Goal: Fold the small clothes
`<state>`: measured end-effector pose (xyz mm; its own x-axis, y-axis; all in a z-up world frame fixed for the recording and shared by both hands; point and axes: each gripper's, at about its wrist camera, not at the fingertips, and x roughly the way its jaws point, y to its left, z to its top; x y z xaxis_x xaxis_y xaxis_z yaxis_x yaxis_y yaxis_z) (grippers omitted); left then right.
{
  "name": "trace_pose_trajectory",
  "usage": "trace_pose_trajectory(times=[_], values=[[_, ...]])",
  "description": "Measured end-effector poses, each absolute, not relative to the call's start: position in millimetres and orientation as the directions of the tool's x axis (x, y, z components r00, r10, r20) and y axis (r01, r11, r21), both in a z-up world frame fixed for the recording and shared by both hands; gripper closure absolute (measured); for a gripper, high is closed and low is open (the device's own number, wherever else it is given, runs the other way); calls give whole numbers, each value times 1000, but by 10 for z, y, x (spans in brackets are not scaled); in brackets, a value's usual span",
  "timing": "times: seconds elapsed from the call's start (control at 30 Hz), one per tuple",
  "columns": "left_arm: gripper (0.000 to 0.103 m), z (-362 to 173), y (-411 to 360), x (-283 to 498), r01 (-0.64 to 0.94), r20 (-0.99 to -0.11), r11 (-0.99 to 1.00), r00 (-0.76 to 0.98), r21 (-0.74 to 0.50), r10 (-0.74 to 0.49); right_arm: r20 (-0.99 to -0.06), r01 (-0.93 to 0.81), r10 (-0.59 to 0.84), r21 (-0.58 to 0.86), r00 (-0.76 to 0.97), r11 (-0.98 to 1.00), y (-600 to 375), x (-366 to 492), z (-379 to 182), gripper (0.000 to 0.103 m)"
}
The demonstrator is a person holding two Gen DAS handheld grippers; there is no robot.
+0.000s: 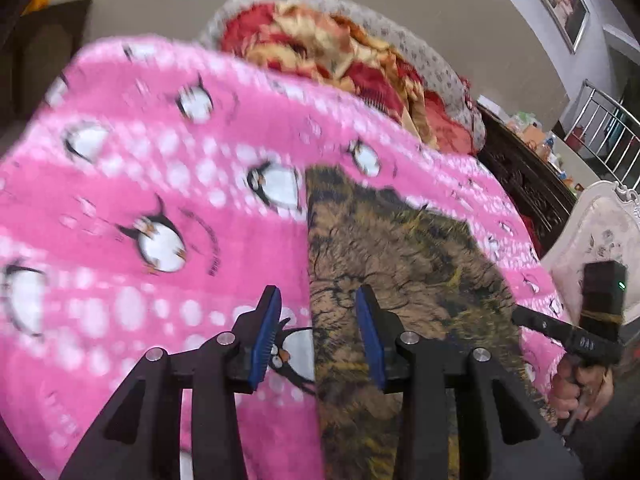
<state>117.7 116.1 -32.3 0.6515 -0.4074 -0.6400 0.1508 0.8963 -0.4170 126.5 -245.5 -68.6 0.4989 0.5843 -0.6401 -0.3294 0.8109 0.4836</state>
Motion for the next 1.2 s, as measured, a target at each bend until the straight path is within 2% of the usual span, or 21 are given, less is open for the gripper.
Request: trace_pose_trajectory(times=[0.13, 0.2, 0.3, 0.37, 0.4, 0.5, 0.57, 0.63, 0.77, 0.83, 0.93, 1.0, 1.1, 1.17, 1.2], values=[[87, -105, 937, 914, 213, -603, 887, 667, -409, -438, -639, -391, 446, 237, 627, 889, -2194, 813, -181, 67], [87, -155, 800, 854, 239, -618, 873, 628, -426, -473, -618, -467, 470, 181, 630, 865, -1956, 634, -30, 67], [87, -399, 640, 804, 232, -671, 881, 578, -412, -465, -726, -499, 421, 124, 544, 858, -1637, 580, -193, 68], [86, -566, 575, 741, 267, -661, 886, 591, -380, -462, -826, -451, 302, 65, 477, 890, -1575, 604, -607, 67], [86, -576, 569, 695, 280, -646, 890, 613, -360, -455, -812, -439, 303, 66, 498, 896, -1629, 553, -765, 67], [86, -565, 589, 694, 280, -641, 887, 615, -367, -460, -796, -425, 314, 80, 517, 902, -1686, 492, -739, 67], [86, -593, 616, 694, 279, -630, 878, 616, -388, -474, -797, -431, 322, 86, 511, 898, -1683, 525, -629, 67], [86, -623, 653, 647, 276, -612, 872, 627, -405, -483, -760, -417, 331, 87, 560, 905, -1697, 569, -415, 67], [86, -629, 636, 632, 276, -613, 879, 634, -389, -471, -730, -281, 247, 78, 637, 957, -1704, 998, -196, 67], [86, -618, 622, 606, 276, -616, 884, 637, -378, -463, -744, -256, 276, 146, 609, 956, -1707, 1303, -294, 67], [86, -610, 609, 614, 277, -619, 886, 637, -372, -460, -824, -226, 247, 149, 510, 963, -1713, 1649, -726, 66], [85, -601, 601, 617, 279, -621, 887, 637, -367, -457, -800, -263, 265, 139, 539, 955, -1717, 1629, -743, 66], [71, -589, 598, 628, 303, -606, 868, 625, -392, -492, -804, -260, 241, 112, 544, 959, -1700, 1514, -586, 66], [55, -576, 577, 645, 334, -593, 848, 609, -410, -527, -771, -265, 223, 74, 596, 961, -1737, 1268, -403, 66], [54, -573, 561, 647, 338, -592, 848, 608, -409, -528, -758, -273, 220, 57, 614, 960, -1754, 1134, -354, 65]])
